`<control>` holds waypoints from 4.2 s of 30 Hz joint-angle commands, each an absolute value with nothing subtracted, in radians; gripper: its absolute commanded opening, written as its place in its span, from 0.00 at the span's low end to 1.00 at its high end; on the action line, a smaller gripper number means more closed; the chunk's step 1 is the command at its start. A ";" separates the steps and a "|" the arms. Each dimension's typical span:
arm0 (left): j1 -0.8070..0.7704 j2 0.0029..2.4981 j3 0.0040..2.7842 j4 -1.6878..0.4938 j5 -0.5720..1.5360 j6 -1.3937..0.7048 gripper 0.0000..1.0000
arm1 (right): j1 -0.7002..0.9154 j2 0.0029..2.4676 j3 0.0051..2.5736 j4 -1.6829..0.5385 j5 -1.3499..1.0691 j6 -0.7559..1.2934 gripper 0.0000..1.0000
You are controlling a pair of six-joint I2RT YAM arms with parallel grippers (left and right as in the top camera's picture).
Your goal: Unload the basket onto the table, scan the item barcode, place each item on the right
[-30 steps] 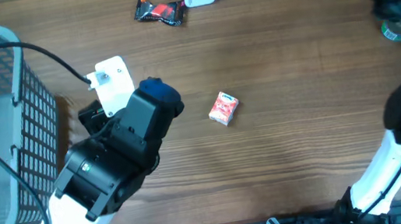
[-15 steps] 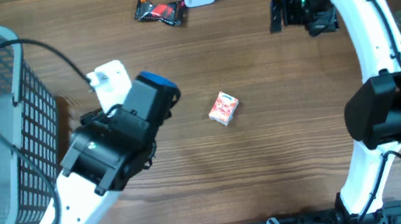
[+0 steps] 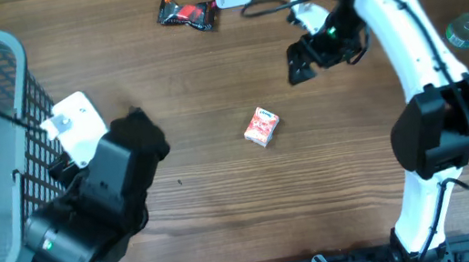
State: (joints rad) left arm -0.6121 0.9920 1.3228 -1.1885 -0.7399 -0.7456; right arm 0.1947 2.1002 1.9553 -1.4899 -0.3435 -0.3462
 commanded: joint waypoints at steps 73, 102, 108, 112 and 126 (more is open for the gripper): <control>-0.606 0.904 1.320 -1.293 -0.933 -0.734 1.00 | 0.546 2.094 1.486 -0.195 0.111 -0.446 0.76; -0.606 0.941 1.320 -1.323 -0.900 -0.797 1.00 | 0.523 2.082 1.521 -0.336 -0.125 0.053 0.92; -0.605 1.075 1.320 -1.227 -0.782 -0.798 1.00 | 0.346 1.975 1.598 -0.548 -0.115 0.225 0.91; -0.566 1.208 1.320 -1.130 -0.710 -0.853 1.00 | 0.185 1.898 1.608 -0.660 -0.107 0.266 0.98; -0.463 1.702 1.320 -0.590 -0.315 -0.622 1.00 | -0.178 1.868 1.608 -0.799 -0.216 0.255 1.00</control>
State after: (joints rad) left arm -0.4622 1.6249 1.3228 -0.6884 -0.4347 -0.8055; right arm -0.1772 1.8736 1.5997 -0.7994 -0.1761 0.2466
